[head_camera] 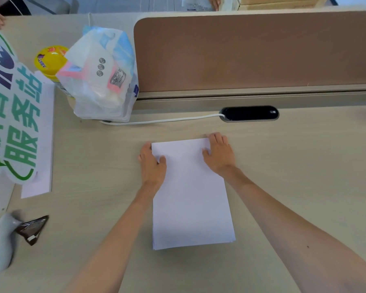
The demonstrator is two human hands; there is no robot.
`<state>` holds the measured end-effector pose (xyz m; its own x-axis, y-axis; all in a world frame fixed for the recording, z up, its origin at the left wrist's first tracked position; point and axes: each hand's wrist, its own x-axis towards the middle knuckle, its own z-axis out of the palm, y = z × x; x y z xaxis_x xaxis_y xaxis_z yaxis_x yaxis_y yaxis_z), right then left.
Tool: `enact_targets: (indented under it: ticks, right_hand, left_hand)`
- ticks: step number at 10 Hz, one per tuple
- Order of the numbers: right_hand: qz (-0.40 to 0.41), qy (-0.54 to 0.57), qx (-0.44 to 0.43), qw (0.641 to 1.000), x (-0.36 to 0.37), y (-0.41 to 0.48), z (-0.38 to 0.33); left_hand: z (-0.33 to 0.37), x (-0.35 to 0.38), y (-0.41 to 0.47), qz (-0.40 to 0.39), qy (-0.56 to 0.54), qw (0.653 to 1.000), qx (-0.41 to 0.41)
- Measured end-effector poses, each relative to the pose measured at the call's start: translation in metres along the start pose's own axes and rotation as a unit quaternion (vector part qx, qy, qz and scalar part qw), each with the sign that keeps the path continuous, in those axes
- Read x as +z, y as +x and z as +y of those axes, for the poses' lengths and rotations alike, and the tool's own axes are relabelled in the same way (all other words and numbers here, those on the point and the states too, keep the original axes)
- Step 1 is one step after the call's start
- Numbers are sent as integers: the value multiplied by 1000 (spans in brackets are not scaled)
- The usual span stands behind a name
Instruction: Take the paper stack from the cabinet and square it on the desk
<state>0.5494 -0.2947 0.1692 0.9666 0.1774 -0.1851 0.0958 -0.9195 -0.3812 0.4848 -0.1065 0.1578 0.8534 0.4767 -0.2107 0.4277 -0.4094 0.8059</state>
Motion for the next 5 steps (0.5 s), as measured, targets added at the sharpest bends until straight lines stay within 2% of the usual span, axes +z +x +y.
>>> enact_targets:
  ticks: [3,4,5]
  right_hand:
    - [-16,1,4,1000,-3,-5,-3]
    - [7,-10,-23,1000,-9,-13,-5]
    - [33,54,-56,996,-23,-31,-23]
  left_hand:
    - [5,-2,-3,-14,29,999,-5]
    - [4,-5,-3,1,80,996,27]
    - [20,-8,-14,-3,81,994,77]
